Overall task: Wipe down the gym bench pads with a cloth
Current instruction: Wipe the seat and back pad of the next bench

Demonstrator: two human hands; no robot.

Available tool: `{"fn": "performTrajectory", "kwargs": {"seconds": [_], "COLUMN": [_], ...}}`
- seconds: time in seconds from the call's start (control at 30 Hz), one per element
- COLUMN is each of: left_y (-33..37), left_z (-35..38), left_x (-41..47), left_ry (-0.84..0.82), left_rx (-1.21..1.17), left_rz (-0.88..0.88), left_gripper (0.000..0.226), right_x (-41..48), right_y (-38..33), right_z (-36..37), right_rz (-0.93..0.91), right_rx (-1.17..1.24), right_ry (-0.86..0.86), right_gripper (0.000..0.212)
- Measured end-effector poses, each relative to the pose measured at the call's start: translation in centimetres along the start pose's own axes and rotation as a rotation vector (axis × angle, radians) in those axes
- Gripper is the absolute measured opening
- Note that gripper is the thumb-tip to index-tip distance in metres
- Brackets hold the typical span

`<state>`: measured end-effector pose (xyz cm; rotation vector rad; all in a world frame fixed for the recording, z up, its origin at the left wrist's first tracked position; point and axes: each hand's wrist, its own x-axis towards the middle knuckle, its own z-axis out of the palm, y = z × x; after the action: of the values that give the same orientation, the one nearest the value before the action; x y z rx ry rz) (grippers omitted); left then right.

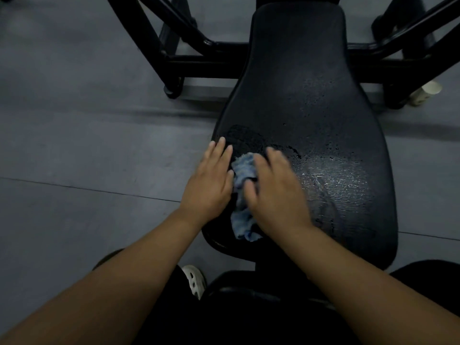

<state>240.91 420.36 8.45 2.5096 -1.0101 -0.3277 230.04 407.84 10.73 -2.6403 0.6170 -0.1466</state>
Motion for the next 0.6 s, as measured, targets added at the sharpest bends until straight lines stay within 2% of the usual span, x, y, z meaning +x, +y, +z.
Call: {"fn": "performTrajectory", "kwargs": {"seconds": [0.07,0.17,0.2,0.3,0.37,0.4,0.47,0.53,0.6], "left_y": [-0.4,-0.6,-0.3,1.8,2.8,3.0,2.9,2.7,3.0], "left_z": [0.3,0.5,0.6,1.2,1.6,1.8,2.0,2.0,1.9], "left_x": [-0.1,0.0,0.0,-0.2,-0.4,-0.5,-0.6,-0.6,-0.6], "left_ry": [0.001,0.052,0.058,0.058,0.075,0.089,0.112,0.128,0.128], "left_rx": [0.008,0.124,0.164,0.204,0.226,0.244,0.276,0.279,0.27], "left_rz": [0.059,0.049,0.029,-0.031,-0.078,-0.082,-0.05,-0.009,0.04], "left_gripper": [0.066,0.064,0.064,0.066,0.067,0.066,0.062,0.059,0.056], "right_x": [-2.2,-6.3,-6.0,-0.9,2.2,2.3,0.1,-3.4,-3.9], "right_y": [-1.7,1.8,3.9,7.7,5.4,3.7,1.9,3.3,6.8], "right_z": [1.6,0.3,-0.8,-2.9,-2.2,-1.5,-0.3,-0.7,-1.9], "right_rz": [-0.125,-0.299,-0.292,-0.088,0.021,0.013,-0.156,-0.33,-0.381], "right_rx": [-0.037,-0.18,-0.233,-0.28,-0.174,-0.115,-0.094,-0.146,-0.179], "right_ry": [-0.067,-0.131,-0.099,0.057,0.095,0.094,0.0,-0.1,-0.07], "right_gripper": [0.06,0.058,0.058,0.051,0.049,0.05,0.051,0.049,0.045]}}
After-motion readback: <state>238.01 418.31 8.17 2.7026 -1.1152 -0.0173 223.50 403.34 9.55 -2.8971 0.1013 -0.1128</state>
